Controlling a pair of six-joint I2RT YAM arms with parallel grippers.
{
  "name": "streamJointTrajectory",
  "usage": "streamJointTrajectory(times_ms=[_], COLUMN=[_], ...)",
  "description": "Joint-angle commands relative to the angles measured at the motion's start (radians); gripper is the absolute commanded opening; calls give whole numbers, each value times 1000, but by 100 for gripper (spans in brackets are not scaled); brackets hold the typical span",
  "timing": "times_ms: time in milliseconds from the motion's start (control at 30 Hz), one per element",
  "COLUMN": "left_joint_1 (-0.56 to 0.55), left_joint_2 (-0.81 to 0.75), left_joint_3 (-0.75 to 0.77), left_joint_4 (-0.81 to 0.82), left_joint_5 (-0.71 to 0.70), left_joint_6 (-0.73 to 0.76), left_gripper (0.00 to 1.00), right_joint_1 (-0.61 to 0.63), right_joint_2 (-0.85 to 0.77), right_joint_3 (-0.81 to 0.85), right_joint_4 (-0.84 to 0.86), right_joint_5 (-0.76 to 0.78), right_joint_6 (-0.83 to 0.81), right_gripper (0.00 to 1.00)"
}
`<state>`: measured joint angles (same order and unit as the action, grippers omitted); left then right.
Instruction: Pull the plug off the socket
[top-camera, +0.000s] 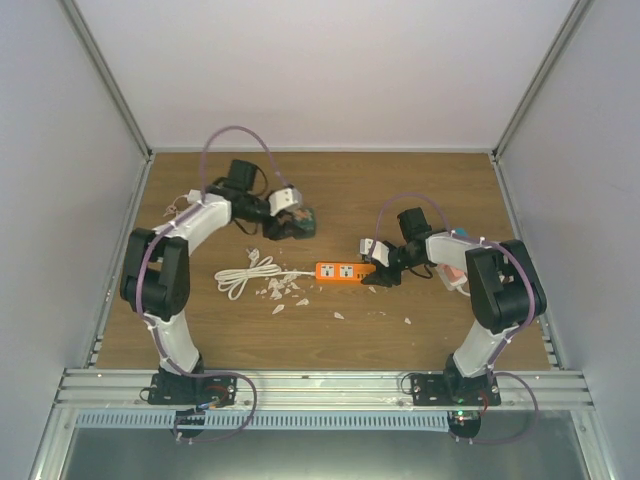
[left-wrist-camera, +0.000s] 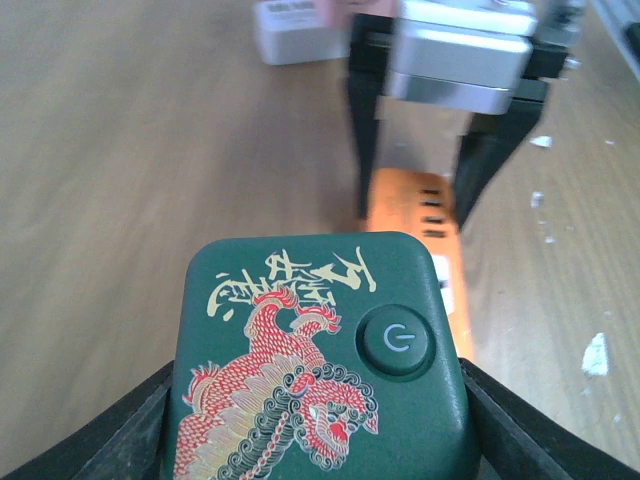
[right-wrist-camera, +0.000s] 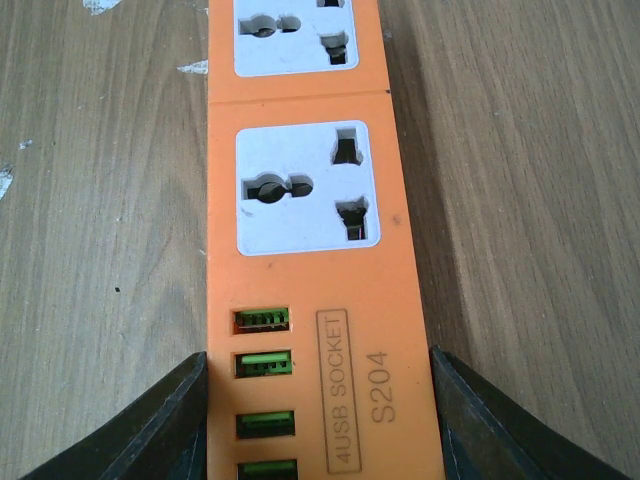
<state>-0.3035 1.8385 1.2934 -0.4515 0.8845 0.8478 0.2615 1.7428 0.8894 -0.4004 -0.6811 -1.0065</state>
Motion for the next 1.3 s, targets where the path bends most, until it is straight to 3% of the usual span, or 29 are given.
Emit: streamJointTrajectory(times_ms=[0, 333, 567, 733, 933, 1267], left_joint_1=[135, 445, 572, 590, 589, 571], left_joint_2=[-44, 13, 33, 54, 140, 251], left_joint_3=[136, 413, 448, 443, 484, 527], left_joint_4=[-274, -586, -631, -677, -783, -817], left_joint_5=[-60, -372, -667, -784, -864, -1029], left_joint_6=[178, 358, 462, 490, 415, 335], left_gripper=[34, 36, 36, 37, 37, 38], right_joint_1=[-16, -19, -19, -19, -19, -19], right_joint_2=[29, 47, 50, 54, 50, 59], right_joint_3=[2, 13, 14, 18, 14, 22], right_joint_4=[-34, -51, -56, -59, -59, -62], right_joint_5=[98, 95, 86, 84, 83, 89], right_joint_6=[-14, -34, -38, -39, -40, -34], right_gripper=[18, 20, 21, 21, 21, 22])
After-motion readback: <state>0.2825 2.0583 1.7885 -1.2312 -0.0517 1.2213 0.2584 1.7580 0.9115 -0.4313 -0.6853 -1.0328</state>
